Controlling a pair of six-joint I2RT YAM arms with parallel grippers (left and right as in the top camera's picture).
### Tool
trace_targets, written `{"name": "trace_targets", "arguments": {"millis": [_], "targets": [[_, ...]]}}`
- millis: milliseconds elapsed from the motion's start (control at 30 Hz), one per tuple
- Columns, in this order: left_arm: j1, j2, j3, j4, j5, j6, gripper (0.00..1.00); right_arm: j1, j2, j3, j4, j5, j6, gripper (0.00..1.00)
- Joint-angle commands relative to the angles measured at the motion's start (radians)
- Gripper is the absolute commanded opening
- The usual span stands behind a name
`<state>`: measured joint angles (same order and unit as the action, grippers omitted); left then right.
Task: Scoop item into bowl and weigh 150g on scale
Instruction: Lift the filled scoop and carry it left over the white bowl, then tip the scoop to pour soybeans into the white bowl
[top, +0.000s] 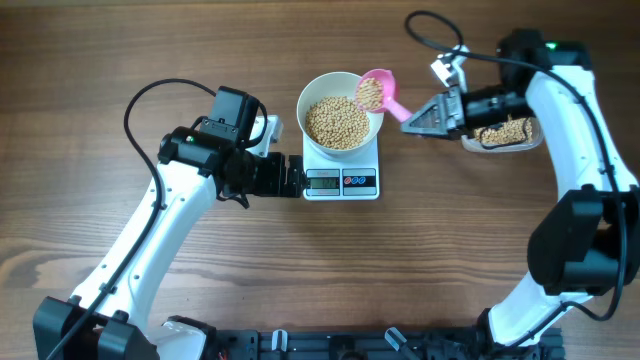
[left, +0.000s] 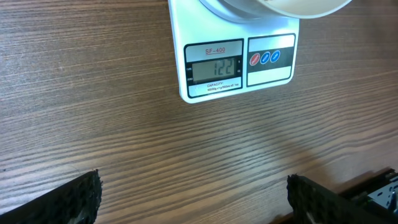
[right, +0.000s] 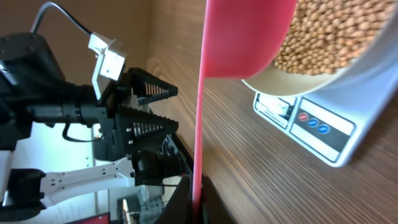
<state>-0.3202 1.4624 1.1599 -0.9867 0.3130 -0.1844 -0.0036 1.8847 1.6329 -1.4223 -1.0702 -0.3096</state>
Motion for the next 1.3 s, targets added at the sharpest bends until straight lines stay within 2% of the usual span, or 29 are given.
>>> {"name": "trace_targets", "arguments": {"millis": [0,200,467,933,1267], "targets": [[0.003,0.006,-0.002,0.001,0.008,0.020,1.00,0.048,-0.035,0.070,0.027,0.090,0.095,0.04],[0.003,0.006,-0.002,0.001,0.008,0.020,1.00,0.106,-0.036,0.161,0.051,0.275,0.182,0.04],[0.003,0.006,-0.002,0.001,0.008,0.020,1.00,0.218,-0.036,0.173,0.057,0.489,0.182,0.04],[0.003,0.006,-0.002,0.000,0.008,0.020,1.00,0.306,-0.036,0.173,0.143,0.699,0.174,0.04],[0.003,0.006,-0.002,0.000,0.008,0.020,1.00,0.330,-0.037,0.173,0.154,0.717,0.092,0.04]]}}
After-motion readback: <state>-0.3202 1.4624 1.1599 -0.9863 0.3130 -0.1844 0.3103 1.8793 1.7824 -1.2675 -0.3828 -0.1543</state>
